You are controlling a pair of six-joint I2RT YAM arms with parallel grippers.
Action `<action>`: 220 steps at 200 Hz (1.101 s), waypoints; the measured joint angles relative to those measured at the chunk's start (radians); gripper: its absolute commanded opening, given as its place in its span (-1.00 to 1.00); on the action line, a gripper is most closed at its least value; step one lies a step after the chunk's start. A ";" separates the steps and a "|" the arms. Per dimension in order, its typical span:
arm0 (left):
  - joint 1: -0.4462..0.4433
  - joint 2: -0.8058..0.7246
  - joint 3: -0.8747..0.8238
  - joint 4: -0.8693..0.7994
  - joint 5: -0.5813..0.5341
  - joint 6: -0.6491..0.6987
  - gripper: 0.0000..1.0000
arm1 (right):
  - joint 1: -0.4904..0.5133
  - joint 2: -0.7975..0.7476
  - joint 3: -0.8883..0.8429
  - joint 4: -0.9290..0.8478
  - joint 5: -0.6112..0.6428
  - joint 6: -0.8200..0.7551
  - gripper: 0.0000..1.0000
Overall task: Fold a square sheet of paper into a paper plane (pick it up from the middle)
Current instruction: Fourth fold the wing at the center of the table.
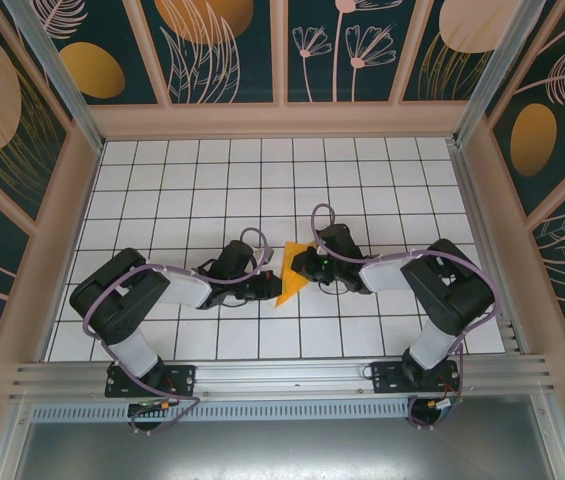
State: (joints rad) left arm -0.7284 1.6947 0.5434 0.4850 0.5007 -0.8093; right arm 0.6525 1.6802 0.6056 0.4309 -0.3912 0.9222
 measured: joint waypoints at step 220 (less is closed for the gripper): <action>0.037 0.049 -0.061 0.185 0.088 -0.166 -1.00 | -0.010 0.040 0.027 0.001 -0.034 -0.008 -0.72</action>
State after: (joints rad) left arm -0.6914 1.7439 0.4824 0.6704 0.5884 -0.9752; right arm 0.6422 1.7199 0.6323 0.4320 -0.4252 0.9138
